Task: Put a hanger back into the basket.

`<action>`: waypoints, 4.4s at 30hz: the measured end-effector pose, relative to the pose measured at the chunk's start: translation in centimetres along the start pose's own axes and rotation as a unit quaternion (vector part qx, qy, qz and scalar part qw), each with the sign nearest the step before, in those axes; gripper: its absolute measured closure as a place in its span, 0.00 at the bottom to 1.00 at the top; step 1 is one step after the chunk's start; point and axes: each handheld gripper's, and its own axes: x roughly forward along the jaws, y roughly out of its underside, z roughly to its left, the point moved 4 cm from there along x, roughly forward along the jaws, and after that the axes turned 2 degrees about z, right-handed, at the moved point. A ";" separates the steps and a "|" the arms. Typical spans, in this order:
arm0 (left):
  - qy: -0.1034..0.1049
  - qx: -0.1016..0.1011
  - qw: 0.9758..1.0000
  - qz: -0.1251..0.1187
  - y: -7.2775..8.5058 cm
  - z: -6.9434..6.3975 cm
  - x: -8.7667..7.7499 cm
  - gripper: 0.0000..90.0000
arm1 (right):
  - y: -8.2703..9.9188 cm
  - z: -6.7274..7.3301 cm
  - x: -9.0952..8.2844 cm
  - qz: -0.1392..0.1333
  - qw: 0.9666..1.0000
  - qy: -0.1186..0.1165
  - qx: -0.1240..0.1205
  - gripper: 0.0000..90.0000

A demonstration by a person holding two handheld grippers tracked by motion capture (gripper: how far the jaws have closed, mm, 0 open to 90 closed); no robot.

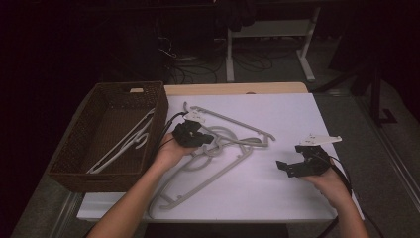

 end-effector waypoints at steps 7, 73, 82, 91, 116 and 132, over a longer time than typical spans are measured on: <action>-0.023 -0.019 0.999 0.027 1.2 1.8 1.9 1.00 | 0.1 0.1 0.2 0.005 1.000 -0.002 -0.003 0.06; 0.187 0.039 0.980 0.062 -2.3 -10.8 9.2 1.00 | 0.2 0.0 0.1 0.003 1.000 -0.002 -0.004 0.06; 0.104 0.068 0.992 0.031 -3.5 -6.0 5.2 0.80 | 0.2 -0.2 -0.1 0.000 1.000 -0.001 0.000 0.06; 0.078 0.080 0.993 0.047 -1.9 -1.5 3.9 0.65 | 0.2 -0.1 0.2 0.004 1.000 -0.001 -0.002 0.06; 0.079 0.194 0.971 0.115 -0.8 -2.1 7.9 0.80 | 0.5 -0.3 0.2 0.008 1.000 -0.002 0.002 0.06; 0.106 0.186 0.974 0.080 -1.9 -1.8 7.3 0.91 | 0.6 -0.5 0.2 0.006 1.000 -0.002 0.006 0.06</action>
